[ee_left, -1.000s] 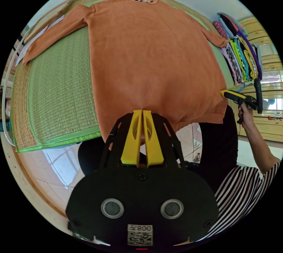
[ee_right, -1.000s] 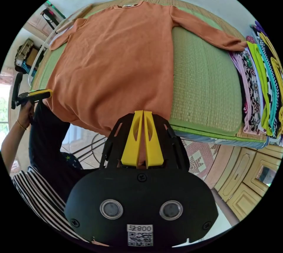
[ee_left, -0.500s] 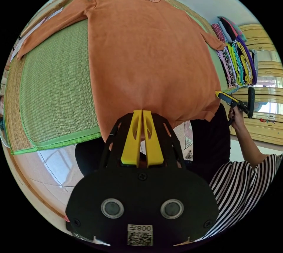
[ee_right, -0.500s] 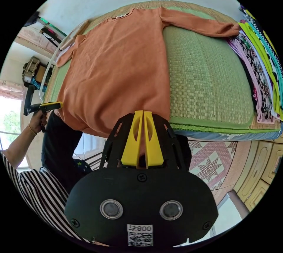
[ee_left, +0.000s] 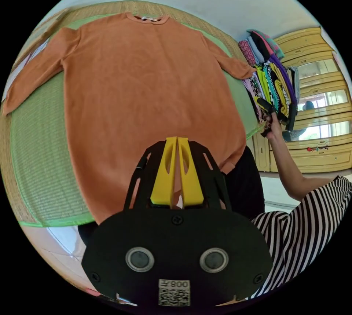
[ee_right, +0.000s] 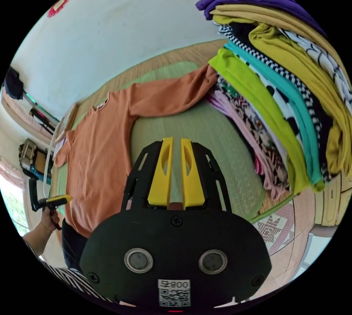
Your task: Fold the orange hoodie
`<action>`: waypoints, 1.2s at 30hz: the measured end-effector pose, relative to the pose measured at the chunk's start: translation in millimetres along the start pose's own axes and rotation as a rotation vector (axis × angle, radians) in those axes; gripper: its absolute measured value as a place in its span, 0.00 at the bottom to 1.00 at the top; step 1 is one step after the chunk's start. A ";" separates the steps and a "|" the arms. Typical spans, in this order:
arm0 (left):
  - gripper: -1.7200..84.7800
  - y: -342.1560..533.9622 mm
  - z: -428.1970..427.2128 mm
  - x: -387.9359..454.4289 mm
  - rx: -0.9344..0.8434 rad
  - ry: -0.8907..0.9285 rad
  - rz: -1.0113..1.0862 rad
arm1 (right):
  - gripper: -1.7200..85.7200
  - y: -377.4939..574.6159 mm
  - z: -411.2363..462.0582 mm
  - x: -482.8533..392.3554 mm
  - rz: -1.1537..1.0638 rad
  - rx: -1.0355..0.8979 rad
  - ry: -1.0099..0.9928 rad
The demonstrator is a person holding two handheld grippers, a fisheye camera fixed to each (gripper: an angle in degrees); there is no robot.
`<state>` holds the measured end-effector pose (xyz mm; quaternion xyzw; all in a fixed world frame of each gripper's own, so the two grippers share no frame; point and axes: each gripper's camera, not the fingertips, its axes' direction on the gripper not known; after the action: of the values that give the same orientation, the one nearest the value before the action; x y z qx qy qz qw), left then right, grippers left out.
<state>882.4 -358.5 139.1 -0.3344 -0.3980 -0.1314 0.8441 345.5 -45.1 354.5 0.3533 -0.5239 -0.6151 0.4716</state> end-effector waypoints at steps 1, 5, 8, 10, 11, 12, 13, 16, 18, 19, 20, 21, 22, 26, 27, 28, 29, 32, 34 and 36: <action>0.02 -8.2 4.1 4.6 -0.006 0.009 0.011 | 0.09 -14.2 3.7 10.8 0.025 0.024 0.008; 0.02 -55.7 31.1 37.6 -0.043 0.063 0.097 | 0.11 -48.1 21.8 43.1 0.104 0.048 0.031; 0.02 -77.7 47.8 55.3 -0.071 0.084 0.143 | 0.11 -65.9 36.3 70.4 0.173 0.063 0.017; 0.02 -87.1 56.4 61.9 -0.082 0.098 0.158 | 0.11 -74.9 44.5 89.3 0.220 0.078 -0.012; 0.02 -92.4 61.8 65.0 -0.091 0.107 0.165 | 0.11 -76.6 46.0 93.1 0.228 0.083 -0.017; 0.02 -97.5 66.9 67.3 -0.101 0.113 0.169 | 0.11 -79.8 48.7 99.8 0.240 0.087 -0.021; 0.02 -100.0 69.0 68.1 -0.104 0.115 0.169 | 0.11 -82.3 50.5 106.0 0.249 0.092 -0.021; 0.02 -111.8 77.9 69.3 -0.113 0.121 0.161 | 0.10 -87.2 53.2 121.6 0.271 0.110 -0.041; 0.02 -120.4 82.5 70.4 -0.114 0.120 0.163 | 0.08 -89.5 54.1 129.7 0.275 0.115 -0.066; 0.02 -122.2 83.6 70.8 -0.114 0.114 0.165 | 0.07 -89.9 53.3 133.3 0.276 0.125 -0.072; 0.02 -125.4 85.7 72.0 -0.115 0.099 0.172 | 0.06 -89.8 52.6 134.2 0.270 0.131 -0.078; 0.02 -128.1 88.6 73.0 -0.119 0.086 0.181 | 0.05 -89.6 51.5 136.2 0.266 0.140 -0.083; 0.02 -129.3 90.4 73.2 -0.124 0.080 0.184 | 0.05 -89.4 50.5 138.3 0.267 0.141 -0.086; 0.02 -135.8 97.9 70.5 -0.118 0.083 0.185 | 0.04 -87.6 41.6 140.7 0.250 0.169 -0.100; 0.02 -137.4 99.2 69.2 -0.115 0.087 0.185 | 0.04 -87.8 37.7 139.7 0.240 0.176 -0.099; 0.02 -138.1 99.9 68.4 -0.113 0.089 0.185 | 0.04 -88.3 33.2 137.6 0.224 0.187 -0.098; 0.02 -139.5 101.2 66.9 -0.111 0.093 0.184 | 0.03 -88.7 30.8 136.4 0.216 0.192 -0.098; 0.02 -142.4 104.8 63.2 -0.105 0.096 0.183 | 0.03 -91.9 17.6 129.0 0.188 0.221 -0.106; 0.02 -143.6 106.9 60.3 -0.101 0.098 0.182 | 0.03 -96.0 6.6 119.6 0.158 0.245 -0.111; 0.02 -144.7 109.0 55.2 -0.092 0.106 0.177 | 0.03 -99.5 -1.7 110.5 0.132 0.262 -0.122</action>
<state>784.0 -390.4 297.6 -0.3991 -0.3151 -0.0919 0.8562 292.4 -150.0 263.4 0.3386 -0.6493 -0.5296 0.4281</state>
